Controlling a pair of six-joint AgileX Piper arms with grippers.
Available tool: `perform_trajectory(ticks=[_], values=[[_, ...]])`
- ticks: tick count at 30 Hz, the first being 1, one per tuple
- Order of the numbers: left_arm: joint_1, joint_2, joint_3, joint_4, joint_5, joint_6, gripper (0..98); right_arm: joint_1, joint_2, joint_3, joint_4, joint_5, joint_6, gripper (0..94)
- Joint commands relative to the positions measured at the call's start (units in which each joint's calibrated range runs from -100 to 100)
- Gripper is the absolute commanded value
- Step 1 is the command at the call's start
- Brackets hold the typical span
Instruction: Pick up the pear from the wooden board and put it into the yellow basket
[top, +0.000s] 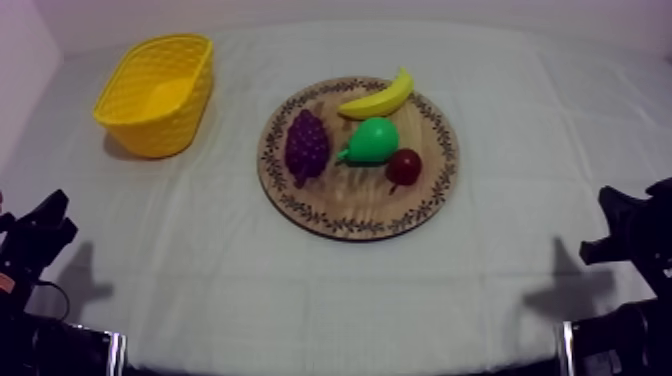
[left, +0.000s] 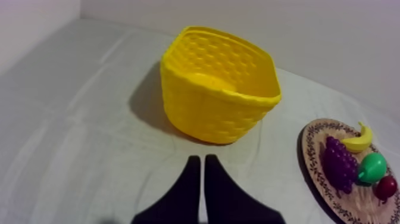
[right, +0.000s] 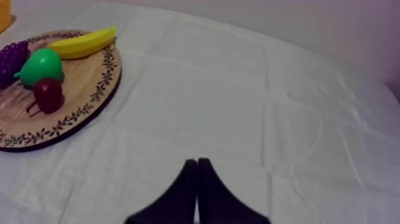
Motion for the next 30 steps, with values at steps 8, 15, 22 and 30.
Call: perform_trajectory(ticks=[8, 15, 22, 30], values=[[-0.9, -0.1, -1.7, 0.21, 6.8, 0.0, 0.1, -0.1, 0.0, 0.0, 0.0, 0.0, 0.0, 0.3], [-0.8, -0.1, -2.1, 0.41, 8.0, 0.5, 0.1, -0.1, 0.0, 0.0, 0.0, 0.0, 0.0, 0.3], [-0.5, 4.5, -8.1, 1.97, 6.9, -1.7, 0.5, -0.1, 0.0, 0.0, 0.0, 0.0, 0.0, 0.3], [3.5, 30.5, -35.1, 2.24, 6.4, -7.1, 0.6, -0.1, 0.0, 0.0, 0.0, 0.0, 0.0, 0.3]])
